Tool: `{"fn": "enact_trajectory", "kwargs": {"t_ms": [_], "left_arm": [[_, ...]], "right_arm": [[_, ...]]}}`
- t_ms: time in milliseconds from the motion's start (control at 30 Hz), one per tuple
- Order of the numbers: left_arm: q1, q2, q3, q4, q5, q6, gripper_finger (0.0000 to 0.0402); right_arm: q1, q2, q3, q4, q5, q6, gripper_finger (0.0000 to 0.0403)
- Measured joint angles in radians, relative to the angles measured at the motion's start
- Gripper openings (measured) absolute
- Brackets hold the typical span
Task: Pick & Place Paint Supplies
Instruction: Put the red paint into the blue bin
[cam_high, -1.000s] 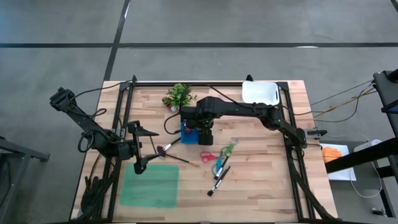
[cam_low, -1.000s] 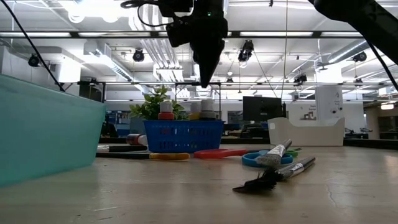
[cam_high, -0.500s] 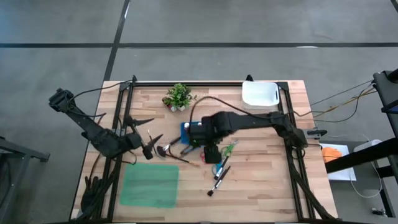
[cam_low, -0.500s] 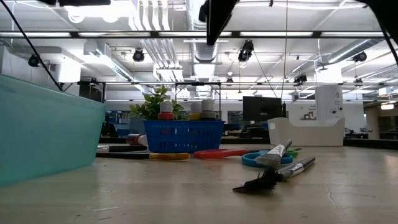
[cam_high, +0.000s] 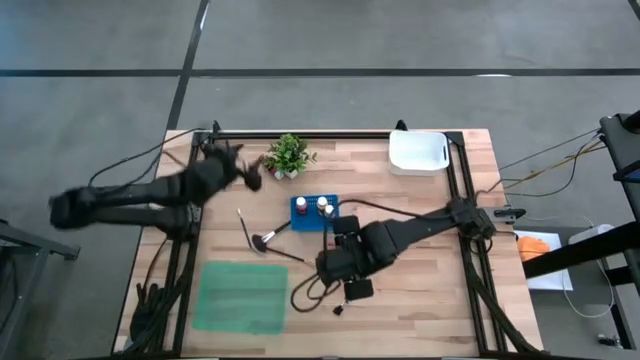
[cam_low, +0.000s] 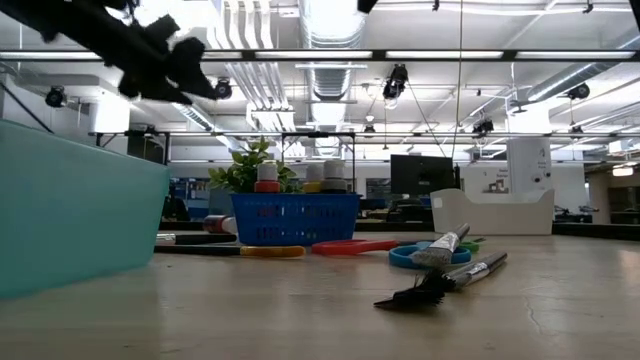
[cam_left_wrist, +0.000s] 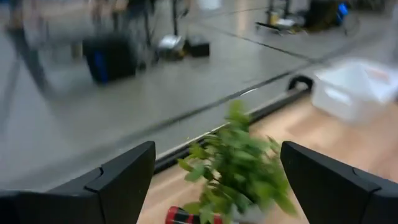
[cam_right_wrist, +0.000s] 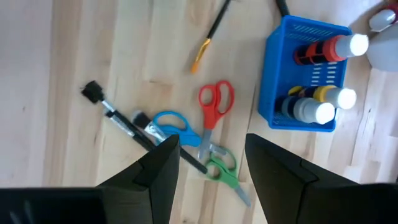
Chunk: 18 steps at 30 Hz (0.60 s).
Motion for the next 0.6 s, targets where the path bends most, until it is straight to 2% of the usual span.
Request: {"fn": "enact_trajectory", "kwargs": {"t_ms": [167, 300, 400, 600], "left_arm": [[0.522, 0.017, 0.000, -0.001, 0.464, -0.311, 0.0352], [0.844, 0.084, 0.000, -0.036, 0.786, -0.417, 0.0323], [0.938, 0.165, -0.004, -0.046, 0.941, -0.424, 0.0286], [0.873, 0.364, 0.003, 0.009, 0.964, -0.423, 0.0221]], "right_arm": [[0.025, -0.010, 0.000, -0.019, 0.023, 0.036, 0.0182], [0.041, -0.022, 0.000, -0.018, 0.027, 0.060, 0.0182], [0.053, -0.023, -0.001, -0.018, 0.026, 0.066, 0.0182], [0.058, -0.023, -0.001, -0.018, 0.025, 0.072, 0.0182]]}}
